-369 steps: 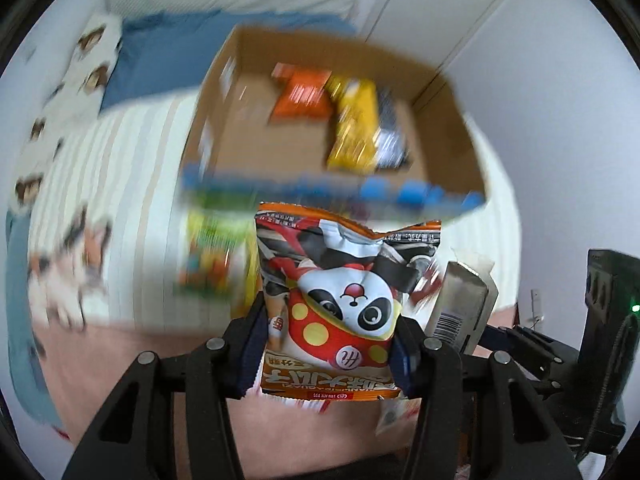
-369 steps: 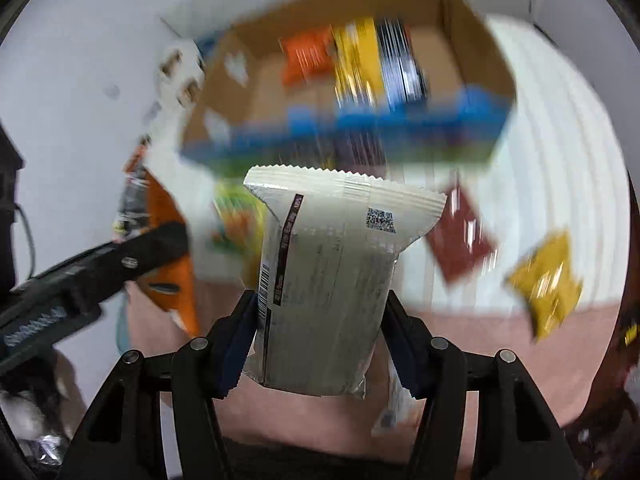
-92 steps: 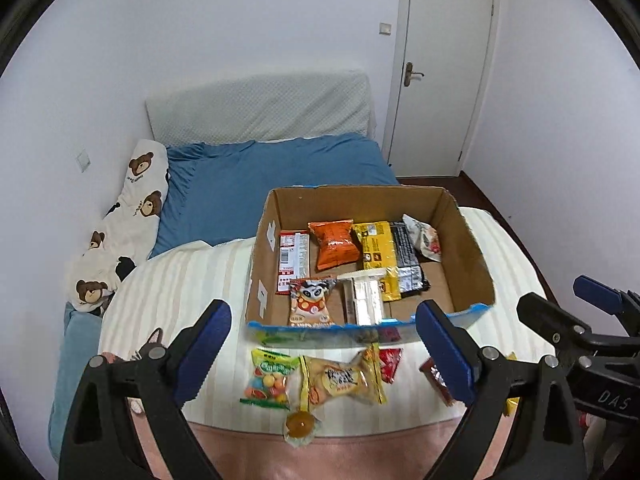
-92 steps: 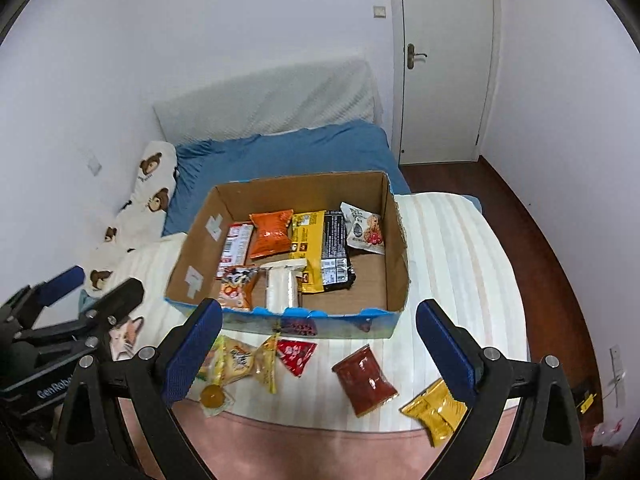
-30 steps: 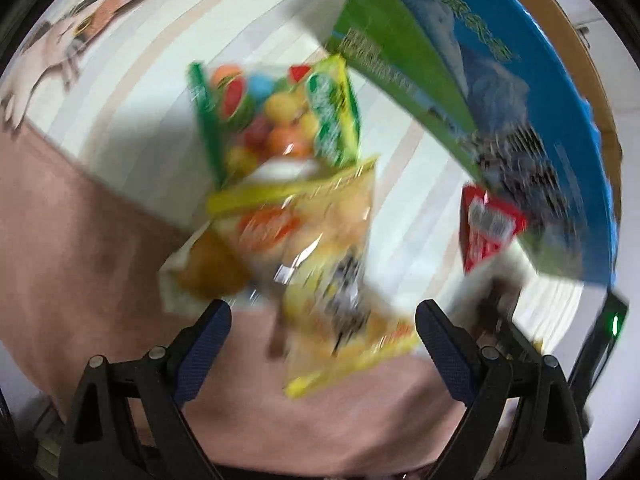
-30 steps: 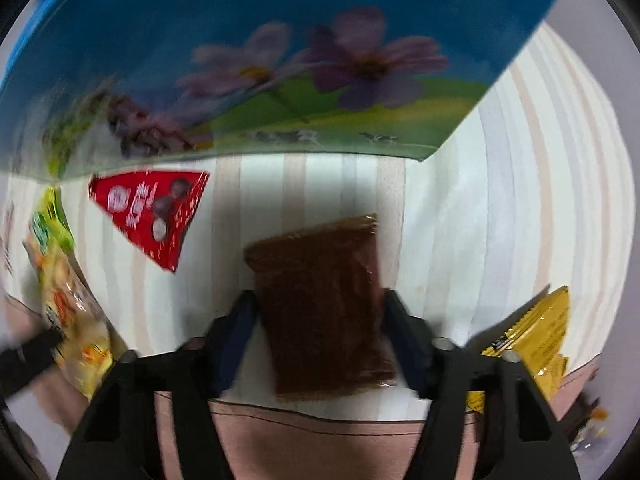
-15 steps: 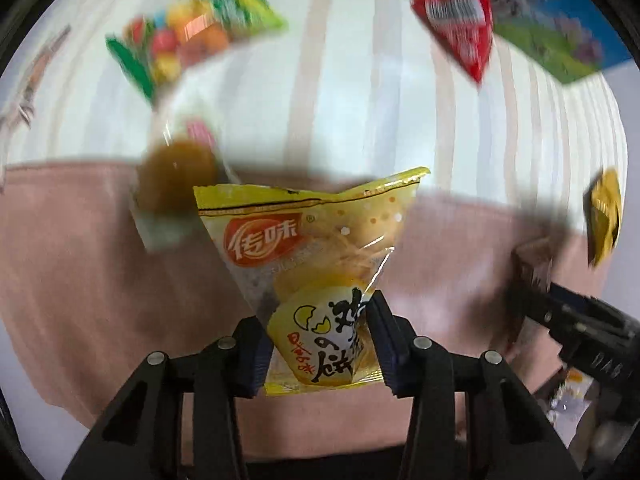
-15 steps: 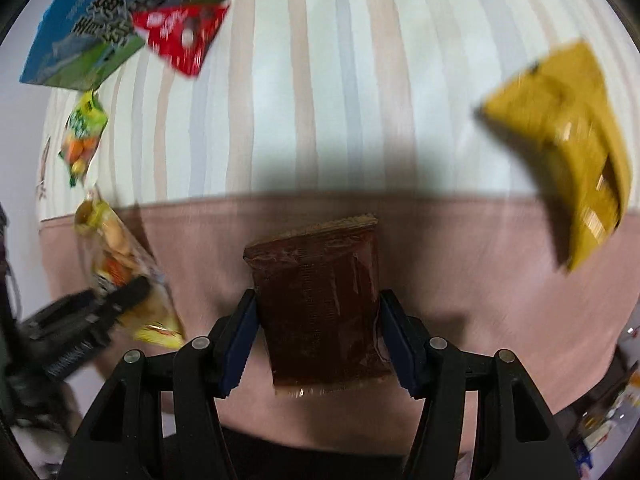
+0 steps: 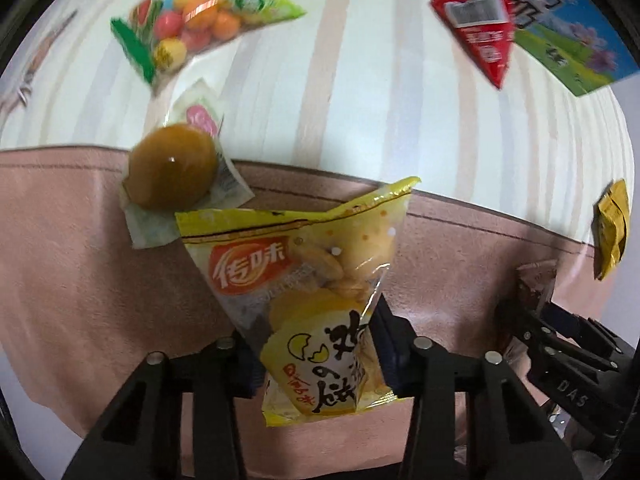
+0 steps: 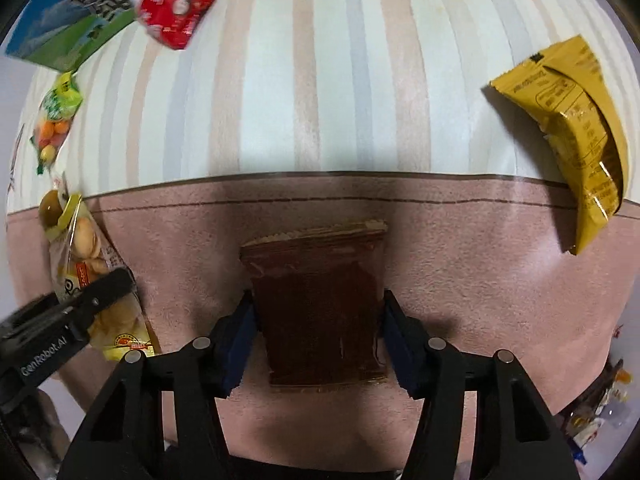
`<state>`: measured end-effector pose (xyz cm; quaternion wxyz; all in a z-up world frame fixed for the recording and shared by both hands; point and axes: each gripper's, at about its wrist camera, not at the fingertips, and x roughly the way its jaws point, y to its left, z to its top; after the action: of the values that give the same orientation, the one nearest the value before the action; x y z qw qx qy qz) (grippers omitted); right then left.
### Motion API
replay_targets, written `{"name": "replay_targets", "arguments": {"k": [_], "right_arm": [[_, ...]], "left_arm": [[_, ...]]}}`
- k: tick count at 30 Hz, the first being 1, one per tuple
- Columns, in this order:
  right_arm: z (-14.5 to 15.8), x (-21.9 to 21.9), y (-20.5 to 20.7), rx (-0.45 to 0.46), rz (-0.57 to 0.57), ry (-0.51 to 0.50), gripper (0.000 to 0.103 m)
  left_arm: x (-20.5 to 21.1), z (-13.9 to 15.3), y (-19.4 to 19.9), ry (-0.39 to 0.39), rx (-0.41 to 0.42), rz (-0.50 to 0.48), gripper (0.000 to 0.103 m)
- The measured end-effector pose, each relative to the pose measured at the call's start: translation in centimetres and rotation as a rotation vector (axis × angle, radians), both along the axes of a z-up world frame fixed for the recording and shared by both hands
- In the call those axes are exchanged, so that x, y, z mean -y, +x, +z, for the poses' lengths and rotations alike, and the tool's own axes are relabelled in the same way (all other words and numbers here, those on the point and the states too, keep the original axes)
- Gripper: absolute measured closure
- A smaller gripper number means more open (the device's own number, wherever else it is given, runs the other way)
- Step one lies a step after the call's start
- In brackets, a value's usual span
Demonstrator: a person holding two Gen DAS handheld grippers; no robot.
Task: Organize snacks
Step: 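Carry both packets into the box and open both tools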
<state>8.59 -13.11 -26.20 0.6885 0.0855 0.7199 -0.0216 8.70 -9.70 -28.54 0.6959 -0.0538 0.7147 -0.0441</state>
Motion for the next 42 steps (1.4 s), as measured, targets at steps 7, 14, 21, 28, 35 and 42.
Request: {"name": "replay_targets", "arguments": {"k": [7, 14, 21, 28, 35, 42], "right_arm": [[3.4, -0.4, -0.8, 0.064, -0.008, 0.076, 0.042], [14.1, 1.1, 3.9, 0.228, -0.005, 0.179, 0.042], [24.3, 3.8, 13.1, 0.403, 0.015, 0.172, 0.042], [23.6, 5.8, 23.4, 0.342, -0.002, 0.104, 0.042], [18.8, 7.8, 26.6, 0.256, -0.021, 0.094, 0.042], [15.4, 7.7, 27.3, 0.130, -0.011, 0.118, 0.035]], "left_arm": [[2.8, 5.5, 0.4, -0.023, 0.099, -0.072, 0.065], [2.0, 15.0, 3.8, -0.181, 0.206, -0.099, 0.065], [2.3, 22.6, 15.9, -0.333, 0.253, -0.113, 0.064], [4.8, 17.8, 26.8, -0.385, 0.066, -0.089, 0.064], [6.1, 13.4, 30.0, -0.395, -0.085, -0.089, 0.065], [7.0, 10.5, 30.3, -0.436, -0.202, -0.108, 0.058]]}}
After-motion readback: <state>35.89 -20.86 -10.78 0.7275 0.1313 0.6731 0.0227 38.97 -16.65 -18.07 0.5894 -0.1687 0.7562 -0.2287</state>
